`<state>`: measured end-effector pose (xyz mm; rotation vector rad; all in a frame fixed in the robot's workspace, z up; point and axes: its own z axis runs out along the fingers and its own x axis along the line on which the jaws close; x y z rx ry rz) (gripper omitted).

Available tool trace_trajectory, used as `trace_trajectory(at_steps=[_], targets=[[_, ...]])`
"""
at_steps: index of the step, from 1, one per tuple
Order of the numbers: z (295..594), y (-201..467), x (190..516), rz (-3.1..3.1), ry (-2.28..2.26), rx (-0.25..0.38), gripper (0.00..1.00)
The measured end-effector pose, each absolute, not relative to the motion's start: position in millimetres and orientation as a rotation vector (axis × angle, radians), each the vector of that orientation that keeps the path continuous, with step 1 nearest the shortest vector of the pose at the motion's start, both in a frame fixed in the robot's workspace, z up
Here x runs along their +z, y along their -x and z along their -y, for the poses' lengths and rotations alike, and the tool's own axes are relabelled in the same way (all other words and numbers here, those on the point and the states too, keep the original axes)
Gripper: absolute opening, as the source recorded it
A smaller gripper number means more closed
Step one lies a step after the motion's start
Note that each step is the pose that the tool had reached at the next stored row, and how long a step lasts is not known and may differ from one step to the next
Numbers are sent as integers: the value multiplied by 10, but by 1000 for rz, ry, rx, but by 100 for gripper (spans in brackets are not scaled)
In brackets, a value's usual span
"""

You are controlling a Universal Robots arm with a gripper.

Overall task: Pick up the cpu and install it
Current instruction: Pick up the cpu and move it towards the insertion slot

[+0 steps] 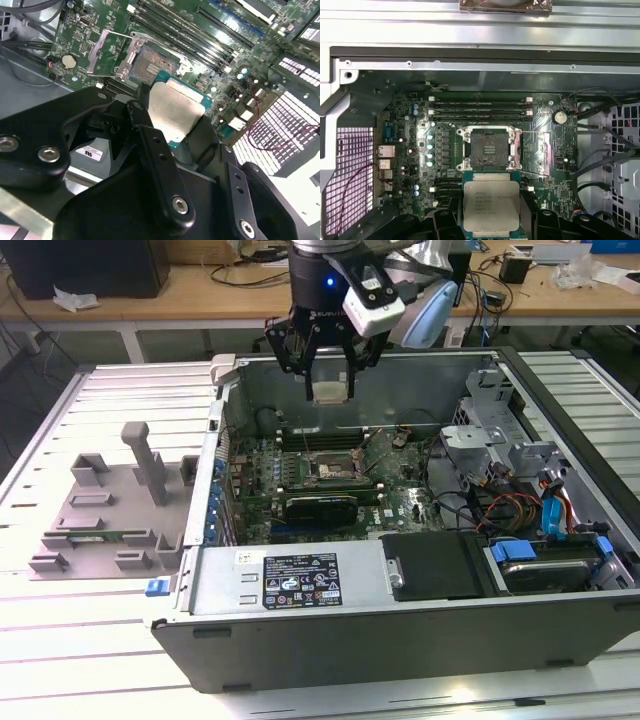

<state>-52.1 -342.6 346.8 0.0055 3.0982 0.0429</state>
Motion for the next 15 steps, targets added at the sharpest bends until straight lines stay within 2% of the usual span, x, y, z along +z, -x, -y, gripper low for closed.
trace_trajectory(at_steps=[15], targets=[[3356, 430, 3131, -3099, 3, 43, 55]])
